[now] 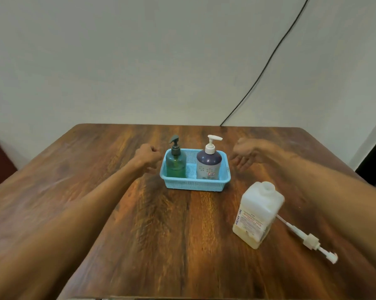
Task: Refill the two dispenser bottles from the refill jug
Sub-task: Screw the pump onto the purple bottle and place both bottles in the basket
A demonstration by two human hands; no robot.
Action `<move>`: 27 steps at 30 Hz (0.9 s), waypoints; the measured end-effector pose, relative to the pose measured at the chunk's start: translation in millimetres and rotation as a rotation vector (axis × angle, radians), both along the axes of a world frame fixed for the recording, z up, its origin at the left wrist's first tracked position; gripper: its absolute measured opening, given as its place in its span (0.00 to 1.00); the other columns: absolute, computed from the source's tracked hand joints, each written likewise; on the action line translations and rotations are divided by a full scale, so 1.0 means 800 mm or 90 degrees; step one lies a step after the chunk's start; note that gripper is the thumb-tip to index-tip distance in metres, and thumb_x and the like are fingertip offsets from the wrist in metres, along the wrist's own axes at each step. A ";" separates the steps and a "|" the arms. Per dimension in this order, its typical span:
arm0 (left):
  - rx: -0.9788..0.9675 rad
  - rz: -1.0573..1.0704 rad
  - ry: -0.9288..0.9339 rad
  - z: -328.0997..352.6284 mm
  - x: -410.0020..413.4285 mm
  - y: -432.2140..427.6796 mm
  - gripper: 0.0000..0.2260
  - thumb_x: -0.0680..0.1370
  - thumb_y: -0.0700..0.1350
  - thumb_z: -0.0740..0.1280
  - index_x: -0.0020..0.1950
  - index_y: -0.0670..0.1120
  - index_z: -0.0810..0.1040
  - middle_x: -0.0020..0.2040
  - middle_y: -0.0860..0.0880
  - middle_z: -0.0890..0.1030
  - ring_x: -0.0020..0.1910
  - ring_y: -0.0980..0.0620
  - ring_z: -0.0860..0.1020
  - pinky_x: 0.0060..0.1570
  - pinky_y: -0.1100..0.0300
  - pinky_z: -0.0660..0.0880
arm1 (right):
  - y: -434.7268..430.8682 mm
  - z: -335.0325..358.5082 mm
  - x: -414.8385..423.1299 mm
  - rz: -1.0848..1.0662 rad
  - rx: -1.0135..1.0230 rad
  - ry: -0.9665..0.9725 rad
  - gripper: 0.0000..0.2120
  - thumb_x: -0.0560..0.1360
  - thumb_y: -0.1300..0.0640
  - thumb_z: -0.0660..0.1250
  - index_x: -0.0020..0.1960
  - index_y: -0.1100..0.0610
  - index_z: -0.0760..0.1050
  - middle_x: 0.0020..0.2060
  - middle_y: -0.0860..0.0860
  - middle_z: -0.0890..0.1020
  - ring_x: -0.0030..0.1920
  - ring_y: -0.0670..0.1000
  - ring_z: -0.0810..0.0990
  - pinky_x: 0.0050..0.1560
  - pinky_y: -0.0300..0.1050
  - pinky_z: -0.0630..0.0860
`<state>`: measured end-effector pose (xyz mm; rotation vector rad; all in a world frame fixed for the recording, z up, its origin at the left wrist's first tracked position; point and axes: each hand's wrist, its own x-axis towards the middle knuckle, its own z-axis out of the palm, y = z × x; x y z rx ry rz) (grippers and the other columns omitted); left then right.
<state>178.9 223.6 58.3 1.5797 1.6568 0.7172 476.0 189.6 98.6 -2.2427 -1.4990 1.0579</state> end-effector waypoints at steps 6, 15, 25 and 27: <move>-0.100 -0.086 0.062 -0.003 0.004 0.025 0.08 0.76 0.34 0.65 0.52 0.33 0.81 0.47 0.36 0.84 0.38 0.44 0.83 0.35 0.54 0.82 | 0.022 -0.028 -0.006 0.012 -0.060 0.103 0.17 0.77 0.65 0.69 0.64 0.69 0.72 0.56 0.63 0.82 0.43 0.59 0.87 0.43 0.56 0.85; -0.069 -0.041 0.052 0.005 0.015 0.068 0.05 0.75 0.30 0.67 0.47 0.31 0.82 0.43 0.37 0.84 0.37 0.45 0.84 0.38 0.51 0.84 | 0.067 -0.044 -0.002 -0.033 0.088 0.041 0.07 0.71 0.72 0.72 0.44 0.66 0.74 0.45 0.64 0.84 0.40 0.59 0.86 0.37 0.56 0.84; -0.071 -0.019 0.026 0.009 0.035 0.170 0.05 0.75 0.31 0.68 0.48 0.31 0.83 0.44 0.37 0.84 0.38 0.44 0.85 0.31 0.56 0.82 | 0.172 -0.037 0.007 -0.055 0.103 0.025 0.06 0.73 0.71 0.71 0.46 0.66 0.75 0.47 0.64 0.84 0.40 0.58 0.86 0.39 0.55 0.85; -0.074 -0.013 0.024 0.011 0.039 0.185 0.05 0.74 0.31 0.68 0.48 0.31 0.82 0.44 0.36 0.84 0.36 0.45 0.84 0.28 0.58 0.81 | 0.188 -0.036 0.008 -0.061 0.100 0.016 0.06 0.73 0.70 0.72 0.48 0.67 0.75 0.47 0.63 0.84 0.40 0.58 0.87 0.38 0.54 0.85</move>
